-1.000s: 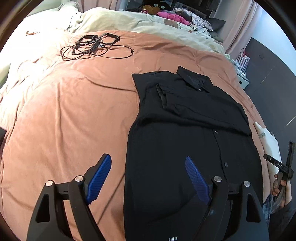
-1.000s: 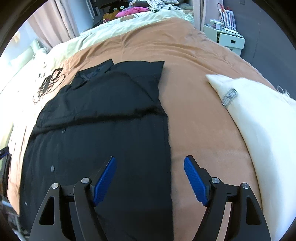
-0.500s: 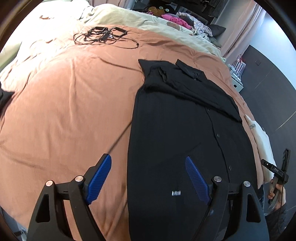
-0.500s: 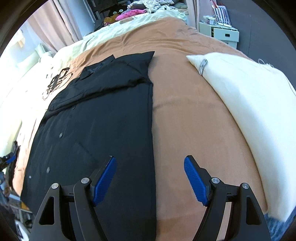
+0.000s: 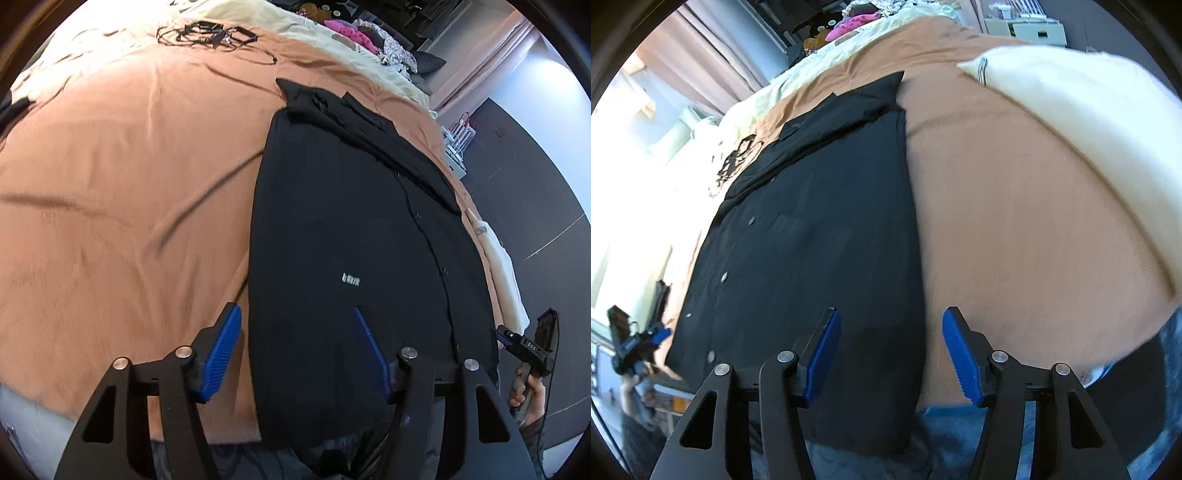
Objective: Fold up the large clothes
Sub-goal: 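Move both tools to the shirt hem, then close the left gripper on the hem while the right gripper grasps the hem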
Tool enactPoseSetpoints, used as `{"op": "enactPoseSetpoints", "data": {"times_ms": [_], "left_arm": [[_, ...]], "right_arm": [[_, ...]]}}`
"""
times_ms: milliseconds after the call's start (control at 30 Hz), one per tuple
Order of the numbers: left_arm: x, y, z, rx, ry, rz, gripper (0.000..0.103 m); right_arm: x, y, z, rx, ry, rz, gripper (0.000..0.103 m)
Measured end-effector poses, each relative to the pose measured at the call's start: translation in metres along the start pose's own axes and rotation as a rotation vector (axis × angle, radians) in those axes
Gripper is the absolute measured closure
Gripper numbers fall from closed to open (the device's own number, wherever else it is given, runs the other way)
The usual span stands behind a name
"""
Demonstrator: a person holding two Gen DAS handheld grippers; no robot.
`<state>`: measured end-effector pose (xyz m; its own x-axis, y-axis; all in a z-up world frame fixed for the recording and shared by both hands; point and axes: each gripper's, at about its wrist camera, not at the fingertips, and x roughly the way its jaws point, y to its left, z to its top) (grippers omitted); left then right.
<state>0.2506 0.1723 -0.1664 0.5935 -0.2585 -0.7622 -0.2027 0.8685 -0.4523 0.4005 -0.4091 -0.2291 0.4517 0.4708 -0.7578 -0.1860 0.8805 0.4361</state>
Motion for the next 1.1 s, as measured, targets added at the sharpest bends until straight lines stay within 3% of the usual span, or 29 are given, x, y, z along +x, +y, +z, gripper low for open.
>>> {"op": "enactPoseSetpoints", "data": {"times_ms": [167, 267, 567, 833, 1000, 1067, 1100], "left_arm": [[0.003, 0.008, -0.017, -0.034, 0.020, -0.037, 0.041], [0.005, 0.012, -0.026, -0.058, 0.037, -0.075, 0.051], [0.008, 0.026, -0.036, -0.177, 0.030, -0.191, 0.051], [0.019, 0.023, -0.028, -0.195, 0.030, -0.228, 0.051], [0.018, 0.019, -0.031, -0.195, 0.018, -0.219, 0.052], [0.017, 0.018, -0.033, -0.190, 0.012, -0.181, 0.065], [0.017, 0.021, -0.033, -0.196, 0.011, -0.154, 0.079]], "right_arm": [[0.003, -0.007, -0.025, 0.054, 0.000, 0.062, 0.049], [0.003, -0.012, -0.034, 0.093, -0.007, 0.105, 0.049], [0.017, -0.021, -0.063, 0.196, -0.016, 0.275, 0.049], [0.005, -0.022, -0.069, 0.293, -0.152, 0.425, 0.049], [0.016, -0.017, -0.058, 0.316, -0.142, 0.374, 0.053], [0.020, -0.016, -0.053, 0.325, -0.140, 0.347, 0.060], [0.021, -0.014, -0.051, 0.326, -0.143, 0.333, 0.065]]}}
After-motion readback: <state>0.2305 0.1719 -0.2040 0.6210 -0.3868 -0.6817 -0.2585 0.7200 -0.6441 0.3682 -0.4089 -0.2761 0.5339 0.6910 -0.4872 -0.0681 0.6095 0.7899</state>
